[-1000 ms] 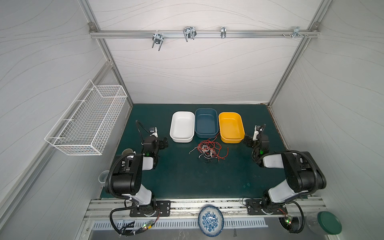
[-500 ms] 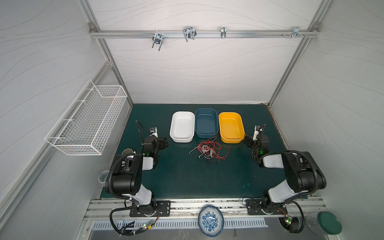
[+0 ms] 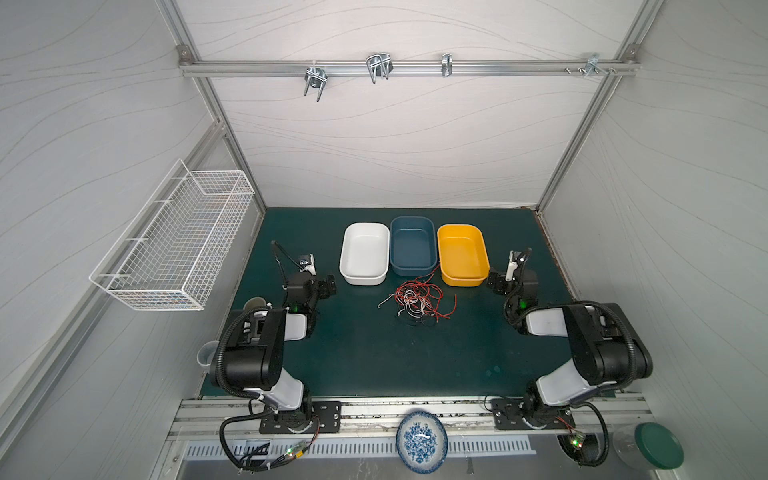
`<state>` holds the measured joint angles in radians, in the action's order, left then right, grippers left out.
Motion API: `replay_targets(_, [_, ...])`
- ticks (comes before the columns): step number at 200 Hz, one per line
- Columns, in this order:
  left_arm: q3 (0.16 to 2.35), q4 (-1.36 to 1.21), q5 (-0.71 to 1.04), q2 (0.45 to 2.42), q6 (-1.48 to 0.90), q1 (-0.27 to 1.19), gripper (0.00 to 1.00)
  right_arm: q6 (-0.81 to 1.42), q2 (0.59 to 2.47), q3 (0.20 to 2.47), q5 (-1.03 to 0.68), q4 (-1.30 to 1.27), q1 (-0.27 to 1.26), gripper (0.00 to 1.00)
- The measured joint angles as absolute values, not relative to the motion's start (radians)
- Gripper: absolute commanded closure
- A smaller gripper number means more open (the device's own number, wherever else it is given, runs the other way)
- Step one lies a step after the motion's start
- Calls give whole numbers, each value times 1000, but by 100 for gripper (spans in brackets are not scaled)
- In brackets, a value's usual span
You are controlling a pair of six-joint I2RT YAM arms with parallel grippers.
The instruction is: Untangle the cables
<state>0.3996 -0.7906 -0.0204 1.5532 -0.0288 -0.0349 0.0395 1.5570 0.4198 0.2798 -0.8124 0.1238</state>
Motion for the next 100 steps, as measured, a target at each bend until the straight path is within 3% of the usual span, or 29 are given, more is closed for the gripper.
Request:
replay_targets(36, [408, -751, -77, 1537, -47, -35, 0, 27, 1501, 406, 333, -770, 167, 1])
replay_targets(71, [446, -588, -89, 1376, -56, -36, 0, -5, 1191, 422, 371, -618, 265, 1])
replay_targets(100, [518, -435, -87, 1189, -140, -35, 0, 7, 980, 488, 300, -478, 311, 1])
